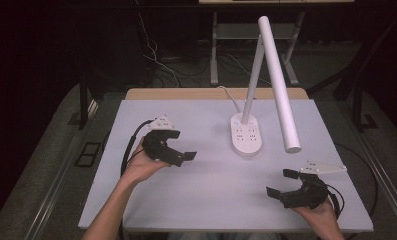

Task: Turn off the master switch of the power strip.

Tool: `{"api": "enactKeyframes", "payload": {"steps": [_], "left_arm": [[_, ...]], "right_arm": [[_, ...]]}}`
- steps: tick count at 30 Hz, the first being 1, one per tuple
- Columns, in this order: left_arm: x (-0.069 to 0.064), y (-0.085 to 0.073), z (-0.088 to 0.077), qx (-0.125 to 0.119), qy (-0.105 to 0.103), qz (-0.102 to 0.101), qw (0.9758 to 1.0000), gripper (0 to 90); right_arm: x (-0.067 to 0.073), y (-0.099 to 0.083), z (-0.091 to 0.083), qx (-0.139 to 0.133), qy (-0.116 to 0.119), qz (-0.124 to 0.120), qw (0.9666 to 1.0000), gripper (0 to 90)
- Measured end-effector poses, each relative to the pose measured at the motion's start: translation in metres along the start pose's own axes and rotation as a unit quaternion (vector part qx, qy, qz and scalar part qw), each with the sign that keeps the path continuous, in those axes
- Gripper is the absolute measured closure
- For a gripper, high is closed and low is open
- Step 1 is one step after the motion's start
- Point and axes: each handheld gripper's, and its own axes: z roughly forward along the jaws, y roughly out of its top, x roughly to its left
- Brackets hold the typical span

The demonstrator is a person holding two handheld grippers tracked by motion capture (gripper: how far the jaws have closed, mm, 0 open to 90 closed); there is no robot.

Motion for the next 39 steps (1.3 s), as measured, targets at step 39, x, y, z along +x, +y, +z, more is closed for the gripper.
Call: {"api": "enactKeyframes", "payload": {"steps": [39], "left_arm": [[0.025,0.063,0.049,0.026,-0.002,0.022,0.9994,2.7]], "right_arm": [[0.0,-0.001,0.0,0.0,0.0,0.0,1.0,0.2]]}}
